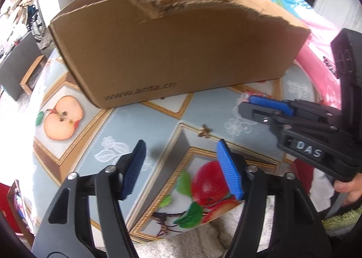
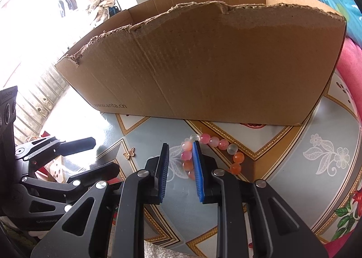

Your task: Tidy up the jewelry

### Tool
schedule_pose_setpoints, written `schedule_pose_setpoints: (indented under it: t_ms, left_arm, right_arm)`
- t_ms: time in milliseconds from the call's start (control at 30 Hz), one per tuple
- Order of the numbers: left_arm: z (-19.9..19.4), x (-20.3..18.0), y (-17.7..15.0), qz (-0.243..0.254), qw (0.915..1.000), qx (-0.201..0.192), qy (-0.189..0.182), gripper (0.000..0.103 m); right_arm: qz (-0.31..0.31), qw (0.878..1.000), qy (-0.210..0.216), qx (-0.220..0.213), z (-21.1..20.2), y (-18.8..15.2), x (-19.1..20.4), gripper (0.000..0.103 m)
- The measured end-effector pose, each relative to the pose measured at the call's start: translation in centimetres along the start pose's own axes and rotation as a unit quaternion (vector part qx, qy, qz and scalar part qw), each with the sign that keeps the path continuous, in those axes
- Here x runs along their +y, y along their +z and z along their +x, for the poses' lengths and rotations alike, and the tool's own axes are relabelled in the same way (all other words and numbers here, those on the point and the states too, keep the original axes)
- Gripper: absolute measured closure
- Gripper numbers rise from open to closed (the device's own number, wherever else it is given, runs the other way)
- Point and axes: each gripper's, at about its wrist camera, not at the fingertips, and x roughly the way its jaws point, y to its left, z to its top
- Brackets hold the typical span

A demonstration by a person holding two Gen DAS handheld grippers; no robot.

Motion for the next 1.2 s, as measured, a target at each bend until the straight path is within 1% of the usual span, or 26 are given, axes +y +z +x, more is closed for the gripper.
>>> schedule_pose_setpoints:
  t_ms: [67, 100, 167, 200, 333, 400, 500, 800, 1200]
  left_arm:
    - [-0.2, -0.3, 0.0, 0.006, 0.9997, -0.006, -0.021, 0.051]
    - [-0.2, -0.5, 0.1, 0.008, 0.9995, -0.007, -0.028, 0.056]
    - [-0.3, -1.1, 0.2, 0.013, 0.999, -0.01, -0.041, 0.063]
    - [-0.4, -1.3, 0.3, 0.015, 0.9988, -0.011, -0.046, 0.068]
    - [0.0, -1.8, 0.4, 0.022, 0.9984, -0.002, -0.052, 0.08]
    - [0.2, -2.1, 0.4, 0.022, 0.9984, 0.005, -0.051, 0.083]
    - [0.4, -2.1, 0.5, 0.021, 0.9987, 0.008, -0.047, 0.083]
    - [0.5, -2.5, 0.7, 0.034, 0.9992, 0.02, -0.011, 0.083]
    - [2.3, -3.8, 2.1, 0.047, 0.9988, 0.016, -0.001, 0.083]
  right_arm:
    - [0.003, 1.0, 0.005, -0.002, -0.1, -0.2, -0.4, 0.082]
    - [0.005, 1.0, 0.008, -0.003, -0.1, -0.2, -0.6, 0.082]
    - [0.006, 1.0, 0.013, -0.003, -0.2, -0.3, -1.1, 0.082]
    - [0.007, 1.0, 0.016, -0.004, -0.3, -0.3, -1.3, 0.082]
    - [0.007, 1.0, 0.023, -0.006, -0.6, -0.4, -1.8, 0.082]
    - [0.008, 1.0, 0.026, -0.008, -0.7, -0.5, -2.1, 0.082]
    - [0.01, 0.999, 0.031, -0.01, -0.9, -0.7, -2.8, 0.082]
    - [0.017, 0.999, 0.043, -0.01, -1.4, -0.7, -3.8, 0.082]
    - [0.02, 0.999, 0.048, -0.011, -1.7, -0.7, -4.2, 0.082]
